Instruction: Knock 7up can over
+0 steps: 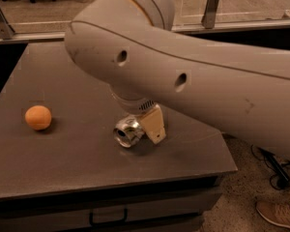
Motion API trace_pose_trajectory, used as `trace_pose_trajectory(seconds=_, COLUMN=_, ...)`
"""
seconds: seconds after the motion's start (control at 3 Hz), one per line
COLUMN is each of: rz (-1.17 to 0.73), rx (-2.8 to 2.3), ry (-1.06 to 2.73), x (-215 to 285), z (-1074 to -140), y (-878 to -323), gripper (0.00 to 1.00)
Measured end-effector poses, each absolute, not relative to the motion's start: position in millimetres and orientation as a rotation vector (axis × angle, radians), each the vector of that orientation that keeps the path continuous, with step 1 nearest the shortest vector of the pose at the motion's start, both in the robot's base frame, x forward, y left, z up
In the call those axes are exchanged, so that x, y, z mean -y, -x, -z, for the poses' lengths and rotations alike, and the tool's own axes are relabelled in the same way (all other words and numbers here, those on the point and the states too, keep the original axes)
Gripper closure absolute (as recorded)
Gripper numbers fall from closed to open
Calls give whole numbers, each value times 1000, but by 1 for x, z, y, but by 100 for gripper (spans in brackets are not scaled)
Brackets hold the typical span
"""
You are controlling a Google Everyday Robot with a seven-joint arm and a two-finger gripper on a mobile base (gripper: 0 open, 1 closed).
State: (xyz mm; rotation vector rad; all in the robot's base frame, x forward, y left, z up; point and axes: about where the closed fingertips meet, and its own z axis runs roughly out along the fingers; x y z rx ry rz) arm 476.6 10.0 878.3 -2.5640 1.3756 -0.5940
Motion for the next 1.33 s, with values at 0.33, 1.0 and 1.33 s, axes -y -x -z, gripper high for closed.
trace_pose_trajectory(seconds=0.33, rz=473, rx=-1418, ry=2532, x=3, z=-890, y=-488, gripper=0)
trace_pose_trajectory(seconds=1.0, rz=218, rx=-1688, ry=2284, x=83, z=-917, y=-524, gripper=0)
trace_pose_trajectory(seconds=1.33, rz=101, rx=-1830, ry=2150, x=116, z=-914, y=-535, gripper=0)
